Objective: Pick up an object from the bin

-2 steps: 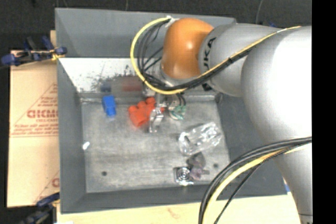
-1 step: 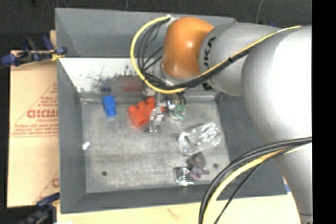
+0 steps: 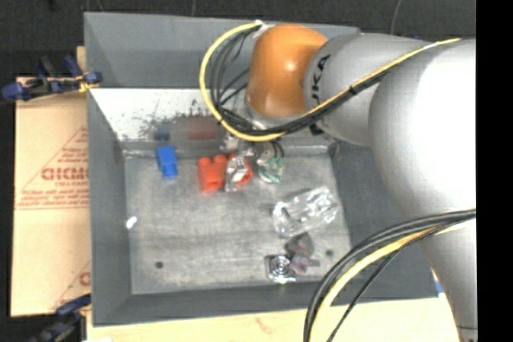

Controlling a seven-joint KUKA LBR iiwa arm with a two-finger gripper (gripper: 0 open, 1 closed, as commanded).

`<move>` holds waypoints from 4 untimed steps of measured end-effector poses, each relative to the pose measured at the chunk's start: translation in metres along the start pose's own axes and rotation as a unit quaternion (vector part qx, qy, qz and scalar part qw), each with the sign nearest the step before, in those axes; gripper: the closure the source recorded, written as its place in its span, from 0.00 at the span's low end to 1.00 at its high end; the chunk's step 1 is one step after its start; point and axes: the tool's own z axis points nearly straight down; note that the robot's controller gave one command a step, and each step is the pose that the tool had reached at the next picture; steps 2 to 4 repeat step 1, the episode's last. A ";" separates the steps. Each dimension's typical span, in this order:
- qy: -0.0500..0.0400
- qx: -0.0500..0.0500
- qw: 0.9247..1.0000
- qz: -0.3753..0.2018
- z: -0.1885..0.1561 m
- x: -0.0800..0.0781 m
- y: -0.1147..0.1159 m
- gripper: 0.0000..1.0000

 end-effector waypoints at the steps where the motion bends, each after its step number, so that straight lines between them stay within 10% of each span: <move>1: 0.004 0.000 1.000 0.000 -0.016 -0.002 0.000 1.00; 4: 0.004 0.000 1.000 0.000 -0.016 -0.002 0.000 1.00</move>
Offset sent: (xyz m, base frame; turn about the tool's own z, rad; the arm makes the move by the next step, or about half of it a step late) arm -0.0001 -0.0001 0.0140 0.0000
